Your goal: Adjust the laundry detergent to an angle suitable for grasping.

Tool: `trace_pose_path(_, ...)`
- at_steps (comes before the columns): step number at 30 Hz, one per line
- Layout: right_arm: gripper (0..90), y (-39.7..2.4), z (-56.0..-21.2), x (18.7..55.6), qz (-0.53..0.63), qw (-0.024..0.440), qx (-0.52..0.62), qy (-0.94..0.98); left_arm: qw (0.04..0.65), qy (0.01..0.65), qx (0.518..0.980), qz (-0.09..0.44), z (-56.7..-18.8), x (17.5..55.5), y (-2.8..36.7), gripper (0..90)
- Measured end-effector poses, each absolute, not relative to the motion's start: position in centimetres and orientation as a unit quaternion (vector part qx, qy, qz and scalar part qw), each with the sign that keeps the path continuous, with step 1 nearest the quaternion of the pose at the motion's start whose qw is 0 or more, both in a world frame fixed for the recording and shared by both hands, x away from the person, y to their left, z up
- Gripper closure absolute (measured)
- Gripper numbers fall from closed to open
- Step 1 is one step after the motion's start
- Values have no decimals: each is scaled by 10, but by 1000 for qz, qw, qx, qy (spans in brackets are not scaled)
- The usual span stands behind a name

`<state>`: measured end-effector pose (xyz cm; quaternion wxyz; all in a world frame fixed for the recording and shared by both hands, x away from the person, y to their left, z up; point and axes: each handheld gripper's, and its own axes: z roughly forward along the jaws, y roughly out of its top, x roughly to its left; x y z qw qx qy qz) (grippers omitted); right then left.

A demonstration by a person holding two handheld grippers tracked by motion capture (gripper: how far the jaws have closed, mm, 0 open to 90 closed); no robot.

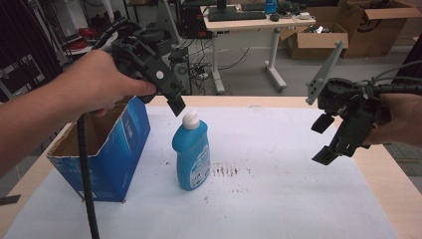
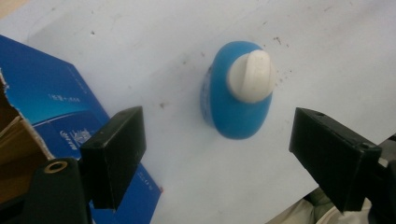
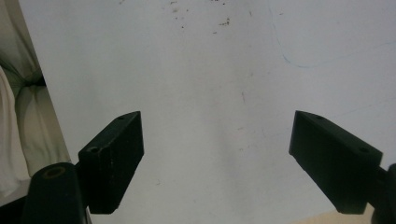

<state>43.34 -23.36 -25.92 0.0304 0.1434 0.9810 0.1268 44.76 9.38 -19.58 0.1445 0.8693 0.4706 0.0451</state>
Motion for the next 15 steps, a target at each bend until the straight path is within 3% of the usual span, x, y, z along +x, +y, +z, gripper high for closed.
trace_pose_path(15, 178, -235, -260, 431, 125, 30, 145, 981, 150, 469, 869, 43, -205, 449, 78, 193)
